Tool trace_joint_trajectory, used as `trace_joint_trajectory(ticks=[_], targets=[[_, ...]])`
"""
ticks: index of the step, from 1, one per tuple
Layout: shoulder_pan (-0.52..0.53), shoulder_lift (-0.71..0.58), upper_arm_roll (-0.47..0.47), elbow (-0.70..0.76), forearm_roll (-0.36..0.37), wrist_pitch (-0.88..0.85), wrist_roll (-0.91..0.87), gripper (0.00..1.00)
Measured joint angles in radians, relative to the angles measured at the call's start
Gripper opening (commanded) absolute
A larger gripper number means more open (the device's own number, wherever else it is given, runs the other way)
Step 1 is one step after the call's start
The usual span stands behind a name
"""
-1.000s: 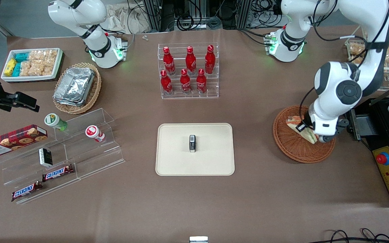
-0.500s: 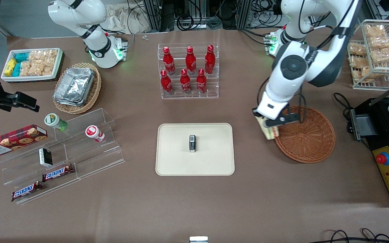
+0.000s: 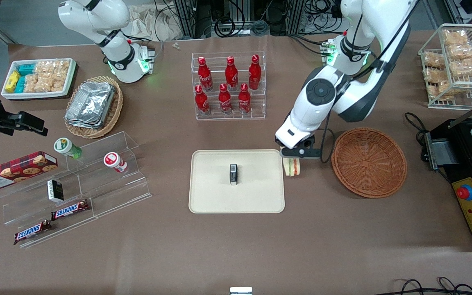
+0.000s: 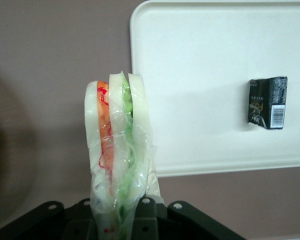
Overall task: Place sandwich from basket to tray
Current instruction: 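Lower the sandwich onto the tray beside the dark packet and release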
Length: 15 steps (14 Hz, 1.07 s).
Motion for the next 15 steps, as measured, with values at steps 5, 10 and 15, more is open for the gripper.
trace_joint_trajectory(ticks=[5,10,15], targets=[[-0.001,0.185,0.000,0.061,0.093,0.127,0.000,0.00],[-0.012,0.250,-0.006,0.116,0.147,0.129,0.000,0.00],[-0.012,0.286,-0.006,0.128,0.201,0.129,-0.009,0.11]])
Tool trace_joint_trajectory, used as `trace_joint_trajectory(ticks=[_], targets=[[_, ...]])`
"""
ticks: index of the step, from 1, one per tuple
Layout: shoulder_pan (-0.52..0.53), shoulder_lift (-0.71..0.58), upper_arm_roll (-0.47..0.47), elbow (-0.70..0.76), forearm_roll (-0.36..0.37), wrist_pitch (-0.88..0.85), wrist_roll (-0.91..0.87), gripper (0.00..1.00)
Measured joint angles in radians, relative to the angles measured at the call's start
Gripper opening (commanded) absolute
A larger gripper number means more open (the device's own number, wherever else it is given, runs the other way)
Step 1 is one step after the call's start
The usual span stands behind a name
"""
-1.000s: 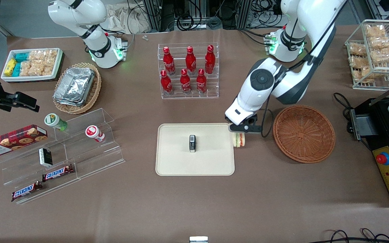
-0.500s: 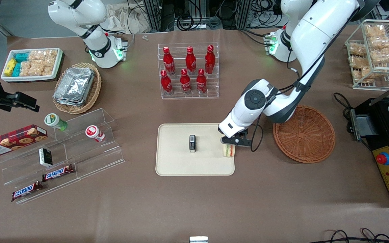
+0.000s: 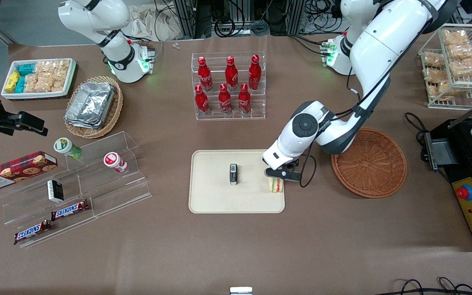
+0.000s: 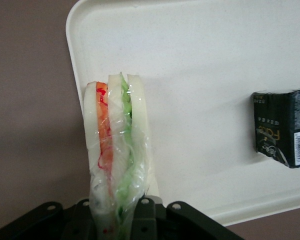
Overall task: Place sandwich from basket to tray
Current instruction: 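Lower the sandwich onto the tray beside the dark packet and release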
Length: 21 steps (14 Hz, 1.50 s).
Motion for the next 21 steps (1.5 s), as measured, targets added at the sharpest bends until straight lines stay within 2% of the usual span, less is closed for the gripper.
trace_joint_trajectory(ticks=[1,2,3,6,11,14,15,18,21], targets=[[0.000,0.010,0.000,0.005,0.023,0.000,-0.019,0.26],[0.000,0.024,-0.002,0.014,0.049,0.000,-0.046,0.45],[0.000,0.039,-0.006,0.026,0.073,0.000,-0.073,0.99],[0.000,0.078,-0.022,0.065,0.115,0.000,-0.134,1.00],[0.001,0.087,-0.038,0.092,0.124,-0.004,-0.158,1.00],[0.004,0.021,-0.049,0.107,0.125,-0.151,-0.160,1.00],[0.009,-0.023,-0.053,0.114,0.109,-0.192,-0.164,1.00],[0.021,-0.198,-0.051,0.122,-0.029,-0.328,-0.147,1.00],[0.018,-0.404,0.040,0.124,-0.215,-0.548,0.047,1.00]])
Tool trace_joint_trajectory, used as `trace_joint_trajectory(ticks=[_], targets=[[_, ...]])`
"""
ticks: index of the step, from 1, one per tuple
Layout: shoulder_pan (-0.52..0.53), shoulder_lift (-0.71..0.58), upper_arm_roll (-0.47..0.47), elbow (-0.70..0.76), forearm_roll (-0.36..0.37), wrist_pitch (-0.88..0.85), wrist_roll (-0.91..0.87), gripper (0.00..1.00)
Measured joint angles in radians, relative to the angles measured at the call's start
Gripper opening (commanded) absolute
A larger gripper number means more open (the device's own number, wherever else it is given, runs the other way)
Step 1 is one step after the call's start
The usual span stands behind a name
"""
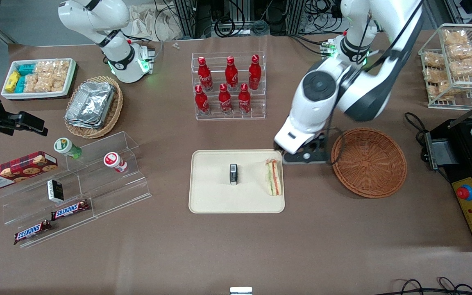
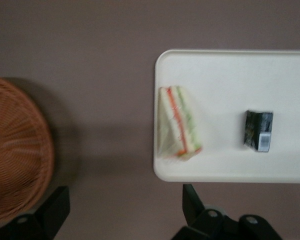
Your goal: Place sandwich from basket to tray
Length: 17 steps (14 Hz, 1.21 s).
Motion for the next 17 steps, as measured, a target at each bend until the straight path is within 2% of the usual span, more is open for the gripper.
trace_joint_trajectory(ticks=[2,4,7,10,12,17], targets=[[-0.032,-0.127,0.163,0.000,-0.091,-0.139,0.183,1.00],[-0.071,-0.223,0.351,-0.001,-0.141,-0.253,0.320,1.00],[-0.077,-0.312,0.508,-0.003,-0.156,-0.346,0.402,1.00],[-0.080,-0.371,0.549,0.011,-0.156,-0.377,0.404,1.00],[-0.087,-0.361,0.548,0.062,-0.156,-0.414,0.403,1.00],[-0.095,-0.198,0.510,0.229,-0.155,-0.444,0.399,1.00]])
